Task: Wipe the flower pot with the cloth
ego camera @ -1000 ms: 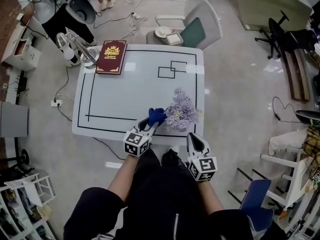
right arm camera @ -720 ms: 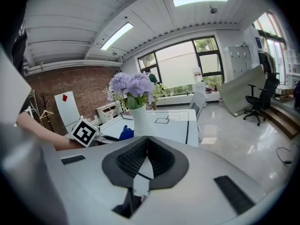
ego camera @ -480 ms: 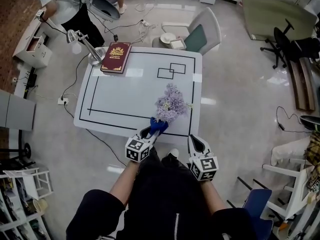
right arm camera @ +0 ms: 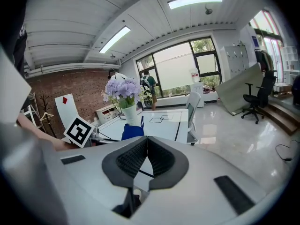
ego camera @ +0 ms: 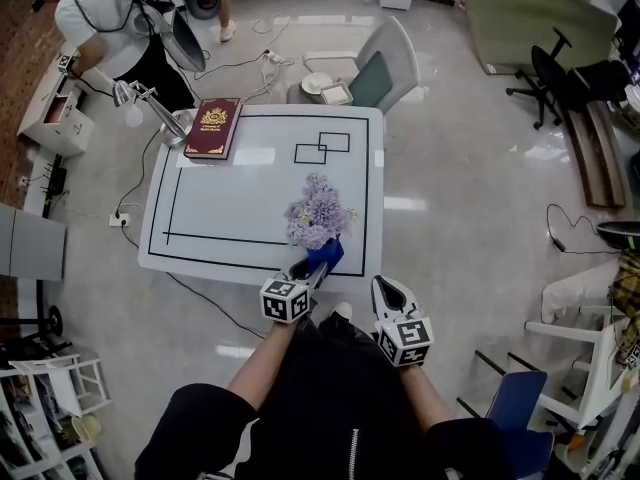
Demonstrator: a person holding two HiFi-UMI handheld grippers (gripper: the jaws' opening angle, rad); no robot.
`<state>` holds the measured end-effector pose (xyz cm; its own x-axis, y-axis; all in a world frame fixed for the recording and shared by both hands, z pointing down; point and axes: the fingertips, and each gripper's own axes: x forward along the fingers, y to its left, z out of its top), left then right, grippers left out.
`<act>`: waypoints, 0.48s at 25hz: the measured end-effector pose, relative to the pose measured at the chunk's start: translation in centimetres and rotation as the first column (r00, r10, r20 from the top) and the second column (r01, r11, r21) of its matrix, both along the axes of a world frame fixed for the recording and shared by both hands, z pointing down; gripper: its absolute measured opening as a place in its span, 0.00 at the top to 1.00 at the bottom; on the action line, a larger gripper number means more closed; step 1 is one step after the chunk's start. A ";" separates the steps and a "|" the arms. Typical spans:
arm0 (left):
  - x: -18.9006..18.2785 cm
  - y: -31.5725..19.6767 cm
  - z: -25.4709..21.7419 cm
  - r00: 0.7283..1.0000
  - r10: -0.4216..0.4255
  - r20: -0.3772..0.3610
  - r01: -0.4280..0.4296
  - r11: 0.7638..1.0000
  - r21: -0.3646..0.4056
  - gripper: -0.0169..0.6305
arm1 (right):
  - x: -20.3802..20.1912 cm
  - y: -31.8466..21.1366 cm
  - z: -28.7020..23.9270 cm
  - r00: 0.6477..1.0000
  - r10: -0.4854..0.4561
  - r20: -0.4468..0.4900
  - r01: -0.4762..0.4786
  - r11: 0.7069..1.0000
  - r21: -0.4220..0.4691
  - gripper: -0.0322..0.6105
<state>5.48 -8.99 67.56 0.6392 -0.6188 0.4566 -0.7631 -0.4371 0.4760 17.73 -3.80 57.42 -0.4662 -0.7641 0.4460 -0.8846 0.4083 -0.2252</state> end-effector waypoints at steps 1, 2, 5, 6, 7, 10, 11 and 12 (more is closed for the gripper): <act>-0.1 0.0 0.8 1.000 -0.011 0.015 0.011 1.000 -0.028 0.78 | 0.3 0.1 0.1 1.000 0.005 -0.001 -0.005 1.000 -0.003 0.94; -0.1 0.1 1.5 0.999 -0.019 0.029 0.020 0.998 -0.053 0.78 | 0.7 0.1 0.3 1.000 0.011 -0.001 -0.011 1.000 -0.007 0.94; 0.7 0.8 1.6 1.000 -0.017 0.026 0.018 0.998 -0.055 0.78 | 1.5 0.5 0.7 1.000 0.023 -0.001 -0.023 0.999 -0.022 0.94; 1.3 0.8 0.7 1.000 -0.012 0.004 0.012 1.000 -0.023 0.78 | 1.7 0.5 0.8 1.000 0.024 -0.001 -0.024 0.999 -0.026 0.94; 1.9 0.6 -0.4 1.000 -0.009 -0.025 0.010 1.000 0.017 0.78 | 1.8 0.6 0.9 1.000 0.024 -0.001 -0.024 0.999 -0.028 0.94; 3.5 -0.8 -3.7 0.995 -0.024 -0.094 0.034 0.993 0.116 0.78 | 2.1 0.3 0.9 1.000 0.026 0.001 -0.026 0.999 -0.029 0.94; 3.8 -1.4 -4.4 0.994 -0.036 -0.102 0.049 0.990 0.132 0.78 | 2.1 0.2 0.9 1.000 0.026 0.002 -0.026 0.999 -0.030 0.94; 4.1 -1.9 -4.7 0.993 -0.050 -0.106 0.064 0.989 0.137 0.78 | 2.1 0.2 0.9 1.000 0.026 0.002 -0.026 0.999 -0.030 0.94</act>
